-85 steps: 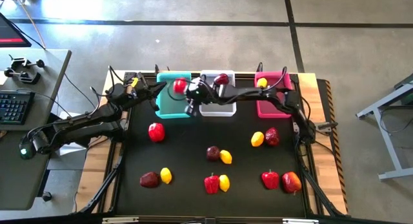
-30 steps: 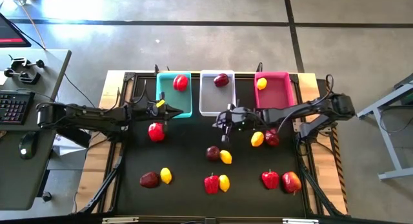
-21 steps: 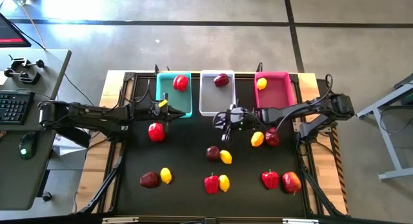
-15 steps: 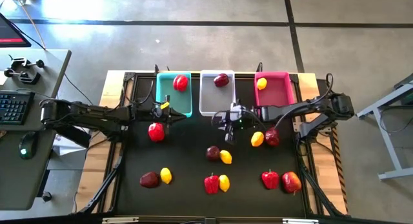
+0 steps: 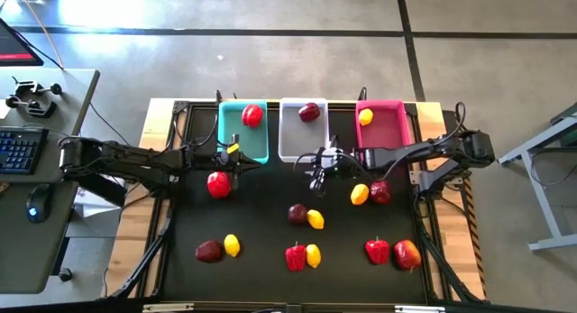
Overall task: Sort produce into baskets
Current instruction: Put the apple into the white bin
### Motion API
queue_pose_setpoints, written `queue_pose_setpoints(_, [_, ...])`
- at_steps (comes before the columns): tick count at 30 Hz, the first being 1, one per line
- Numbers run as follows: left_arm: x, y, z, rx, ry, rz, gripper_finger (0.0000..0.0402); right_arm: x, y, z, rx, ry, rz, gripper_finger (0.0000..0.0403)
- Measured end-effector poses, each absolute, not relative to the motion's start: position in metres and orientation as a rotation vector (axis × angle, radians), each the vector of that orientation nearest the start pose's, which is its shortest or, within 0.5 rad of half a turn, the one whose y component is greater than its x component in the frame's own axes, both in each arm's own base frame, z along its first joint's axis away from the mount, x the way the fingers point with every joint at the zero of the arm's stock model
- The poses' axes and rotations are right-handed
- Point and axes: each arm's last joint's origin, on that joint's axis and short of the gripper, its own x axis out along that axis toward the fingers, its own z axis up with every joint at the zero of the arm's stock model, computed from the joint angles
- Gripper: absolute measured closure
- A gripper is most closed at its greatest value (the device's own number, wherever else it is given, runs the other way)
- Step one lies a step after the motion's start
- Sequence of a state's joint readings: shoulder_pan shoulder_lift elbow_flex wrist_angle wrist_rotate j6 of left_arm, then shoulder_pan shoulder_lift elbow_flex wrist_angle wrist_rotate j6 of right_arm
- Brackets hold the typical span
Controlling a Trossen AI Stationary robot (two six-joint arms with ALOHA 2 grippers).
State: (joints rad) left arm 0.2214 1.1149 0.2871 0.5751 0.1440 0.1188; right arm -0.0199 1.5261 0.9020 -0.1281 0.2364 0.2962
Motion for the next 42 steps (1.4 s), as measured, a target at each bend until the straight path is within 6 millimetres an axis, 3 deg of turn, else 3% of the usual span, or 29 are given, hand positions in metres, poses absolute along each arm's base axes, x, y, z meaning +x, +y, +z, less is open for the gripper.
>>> queue_pose_setpoints(7, [0.203,0.041,0.177,0.074,0.253,0.062,0.0401,0.310,-0.013,0.205,0.221,0.739,-0.359,0.0234])
queue_pose_setpoints(11, [0.203,0.043,0.177,0.121,0.249,0.106,0.0401,0.306,-0.025,0.202,0.188,0.795,-0.318,0.0252])
queue_pose_setpoints(20, [0.203,0.044,0.178,0.124,0.251,0.143,0.0401,0.304,-0.040,0.200,0.174,0.822,-0.293,0.0393])
queue_pose_setpoints(33, [0.203,0.045,0.178,0.060,0.247,0.196,0.0401,0.296,-0.043,0.205,0.138,0.865,-0.296,0.0375])
queue_pose_setpoints(42, [0.212,0.046,0.190,0.052,0.340,0.229,0.0401,0.302,-0.037,0.206,0.166,0.816,-0.127,0.0375])
